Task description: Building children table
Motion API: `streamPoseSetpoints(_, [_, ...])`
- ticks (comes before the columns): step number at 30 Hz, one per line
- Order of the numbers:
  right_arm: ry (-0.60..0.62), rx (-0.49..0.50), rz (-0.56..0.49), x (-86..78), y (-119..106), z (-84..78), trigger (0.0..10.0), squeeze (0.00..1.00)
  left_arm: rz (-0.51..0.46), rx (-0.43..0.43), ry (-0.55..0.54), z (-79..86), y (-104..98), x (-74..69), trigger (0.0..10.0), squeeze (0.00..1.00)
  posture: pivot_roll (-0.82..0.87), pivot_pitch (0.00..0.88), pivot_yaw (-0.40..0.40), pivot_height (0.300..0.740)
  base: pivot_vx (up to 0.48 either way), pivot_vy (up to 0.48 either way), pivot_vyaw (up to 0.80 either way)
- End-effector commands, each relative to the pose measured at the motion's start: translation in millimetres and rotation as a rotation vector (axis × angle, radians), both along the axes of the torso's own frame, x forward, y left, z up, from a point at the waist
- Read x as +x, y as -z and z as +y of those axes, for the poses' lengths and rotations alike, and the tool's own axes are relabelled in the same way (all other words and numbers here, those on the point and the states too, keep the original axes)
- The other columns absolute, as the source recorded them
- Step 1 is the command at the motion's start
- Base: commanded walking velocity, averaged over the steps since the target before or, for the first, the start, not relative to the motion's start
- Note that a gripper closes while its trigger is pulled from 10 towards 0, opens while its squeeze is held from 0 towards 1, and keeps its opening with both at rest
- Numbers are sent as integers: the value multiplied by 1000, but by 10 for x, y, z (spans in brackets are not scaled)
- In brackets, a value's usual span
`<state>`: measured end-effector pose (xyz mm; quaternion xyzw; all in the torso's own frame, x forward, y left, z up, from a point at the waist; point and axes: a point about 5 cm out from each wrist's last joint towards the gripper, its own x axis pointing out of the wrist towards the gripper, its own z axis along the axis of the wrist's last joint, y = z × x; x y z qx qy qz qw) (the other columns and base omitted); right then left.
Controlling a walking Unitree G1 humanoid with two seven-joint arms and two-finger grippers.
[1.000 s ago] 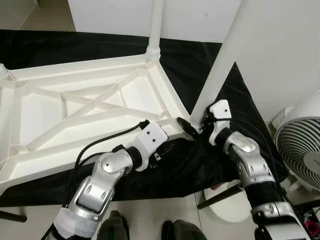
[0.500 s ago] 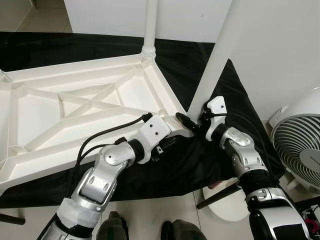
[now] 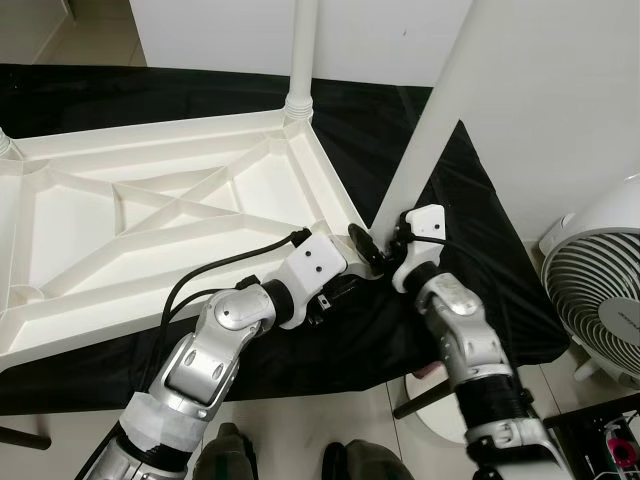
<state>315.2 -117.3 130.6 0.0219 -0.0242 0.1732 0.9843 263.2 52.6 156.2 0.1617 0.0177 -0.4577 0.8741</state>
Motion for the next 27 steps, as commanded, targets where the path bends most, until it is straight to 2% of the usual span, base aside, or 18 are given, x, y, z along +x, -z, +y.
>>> streamPoseSetpoints(1, [188,15,54,-23,79,-109,10000,0,8,-1,17,-13,21,6,10000,0,7,41,-40,740,0,0,0])
streamPoseSetpoints(2, [256,13,65,-50,97,-91,10000,0,5,-1,21,-17,18,11,10000,0,3,39,-38,740,0,0,0])
streamPoseSetpoints(6, [321,19,72,-95,102,-64,10000,0,3,0,24,-20,13,17,10000,0,4,38,-40,740,0,0,0])
streamPoseSetpoints(10, [306,27,22,-128,8,-42,10000,0,1,-3,22,-6,3,31,10000,0,-5,39,-33,740,0,0,0])
streamPoseSetpoints(11, [295,38,22,-130,-4,-54,10000,1000,1,-3,22,-4,2,32,10000,0,-8,37,-33,740,0,0,0])
streamPoseSetpoints(15, [172,47,22,-125,-46,-50,10000,1000,0,-2,25,-10,3,40,10000,0,-8,35,-31,740,0,0,0])
streamPoseSetpoints(21, [90,12,-19,-124,-96,-76,10000,1000,-4,-3,24,-10,1,47,10000,0,-9,30,-35,740,0,0,0])
streamPoseSetpoints(22, [11,-20,-22,-117,-93,-92,10000,922,-5,-3,24,-10,1,48,10000,0,-8,27,-36,740,0,0,0])
streamPoseSetpoints(23, [-71,-60,-25,-109,-87,-117,10000,0,-5,-4,23,-12,1,49,10000,0,-7,25,-38,740,0,0,0])
streamPoseSetpoints(24, [-71,-60,-25,-109,-87,-117,10000,0,-5,-4,23,-12,1,49,10000,0,-7,25,-38,740,0,0,0])
streamPoseSetpoints(26, [-184,-107,-26,-96,-85,-155,10000,0,-7,-5,24,-14,-4,46,10000,0,-5,23,-39,740,0,0,0])
streamPoseSetpoints(27, [-184,-107,-26,-96,-85,-155,10000,0,-7,-5,24,-14,-4,46,10000,0,-5,23,-39,740,0,0,0])
